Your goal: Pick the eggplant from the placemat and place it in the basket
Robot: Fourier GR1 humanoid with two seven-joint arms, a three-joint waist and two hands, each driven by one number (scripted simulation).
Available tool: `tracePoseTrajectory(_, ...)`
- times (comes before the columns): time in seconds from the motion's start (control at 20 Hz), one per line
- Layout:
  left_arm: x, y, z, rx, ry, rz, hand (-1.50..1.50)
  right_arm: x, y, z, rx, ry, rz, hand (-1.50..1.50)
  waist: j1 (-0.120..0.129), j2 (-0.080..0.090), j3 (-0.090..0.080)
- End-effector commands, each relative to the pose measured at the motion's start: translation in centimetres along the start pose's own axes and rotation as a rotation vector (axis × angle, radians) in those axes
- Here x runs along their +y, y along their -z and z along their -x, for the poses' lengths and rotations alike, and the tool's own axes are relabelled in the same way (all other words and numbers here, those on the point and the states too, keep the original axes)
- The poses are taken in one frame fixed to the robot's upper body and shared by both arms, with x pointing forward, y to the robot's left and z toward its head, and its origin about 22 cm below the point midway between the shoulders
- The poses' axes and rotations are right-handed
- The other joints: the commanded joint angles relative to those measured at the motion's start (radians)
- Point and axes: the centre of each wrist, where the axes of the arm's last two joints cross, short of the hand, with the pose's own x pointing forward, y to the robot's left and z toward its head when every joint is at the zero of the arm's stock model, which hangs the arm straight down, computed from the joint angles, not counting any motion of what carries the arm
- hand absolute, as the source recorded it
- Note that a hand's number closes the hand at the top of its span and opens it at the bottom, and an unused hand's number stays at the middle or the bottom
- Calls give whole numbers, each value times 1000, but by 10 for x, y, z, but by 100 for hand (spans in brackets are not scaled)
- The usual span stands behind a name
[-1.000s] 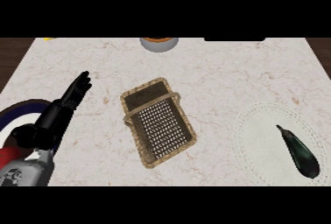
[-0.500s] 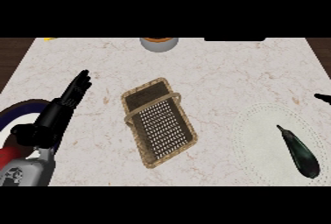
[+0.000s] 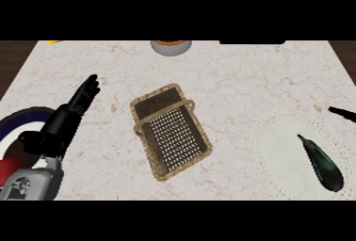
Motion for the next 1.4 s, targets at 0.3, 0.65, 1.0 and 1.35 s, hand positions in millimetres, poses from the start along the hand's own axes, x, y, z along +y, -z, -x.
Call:
tracePoseTrajectory(0.3,9,-5,-13,3,-8,-11,0,6,-19,-16,-72,32,-34,-150,-7,-2,-1)
tracePoseTrajectory(0.65,12,8,-7,-8,0,2,0,36,4,-4,-4,-33,-23,-150,-3,0,0)
tracePoseTrajectory(1.0,-4,17,-13,23,-18,19,0,46,14,-20,16,-68,-45,-150,-5,0,0)
tracePoseTrajectory(1.35,-7,-7,-14,3,11,-3,0,67,24,3,33,-66,-49,-150,1,0,0)
